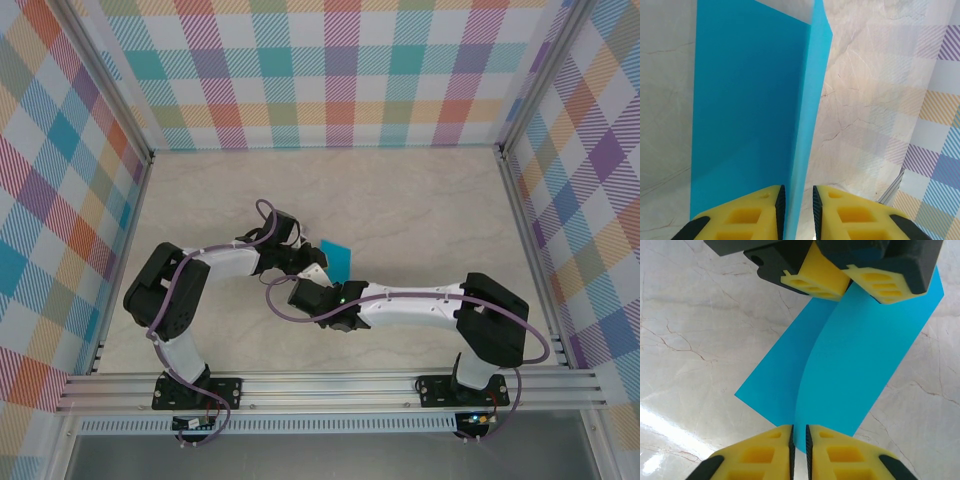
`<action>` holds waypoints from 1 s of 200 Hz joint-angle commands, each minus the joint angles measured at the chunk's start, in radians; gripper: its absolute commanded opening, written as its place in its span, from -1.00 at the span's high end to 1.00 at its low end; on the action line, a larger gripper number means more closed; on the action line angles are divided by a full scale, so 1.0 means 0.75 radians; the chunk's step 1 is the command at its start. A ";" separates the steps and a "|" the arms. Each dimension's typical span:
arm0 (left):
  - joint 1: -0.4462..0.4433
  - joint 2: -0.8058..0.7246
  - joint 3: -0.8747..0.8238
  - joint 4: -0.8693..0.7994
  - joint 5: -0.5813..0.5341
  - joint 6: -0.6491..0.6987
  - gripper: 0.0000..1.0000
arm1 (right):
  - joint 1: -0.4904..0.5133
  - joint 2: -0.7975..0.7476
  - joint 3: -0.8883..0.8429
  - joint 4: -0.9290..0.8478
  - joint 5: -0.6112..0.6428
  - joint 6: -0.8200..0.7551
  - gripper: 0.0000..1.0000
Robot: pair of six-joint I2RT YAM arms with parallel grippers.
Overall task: Fold a paper plane with a square sheet of paper (pick it up from the middle)
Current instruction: Fold the triangle a second time at the center of the table.
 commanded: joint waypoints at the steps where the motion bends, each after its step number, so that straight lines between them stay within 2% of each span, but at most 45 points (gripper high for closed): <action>1: 0.000 -0.069 -0.001 -0.056 -0.036 0.025 0.48 | 0.006 -0.026 -0.023 0.006 -0.014 0.003 0.74; 37: 0.000 -0.148 -0.006 -0.170 -0.181 0.051 0.35 | -0.028 -0.055 -0.065 0.052 -0.080 0.003 0.82; 73: -0.001 -0.243 -0.016 -0.303 -0.393 0.056 0.27 | -0.168 -0.175 -0.194 0.234 -0.431 -0.044 0.83; 95: 0.000 -0.293 -0.033 -0.336 -0.458 0.050 0.24 | -0.289 -0.234 -0.248 0.300 -0.670 -0.065 0.82; 145: 0.000 -0.356 -0.075 -0.335 -0.442 0.052 0.22 | -0.493 -0.278 -0.297 0.346 -0.984 -0.117 0.77; 200: -0.026 -0.364 -0.084 -0.310 -0.365 0.074 0.22 | -0.633 -0.233 -0.305 0.347 -1.085 -0.141 0.75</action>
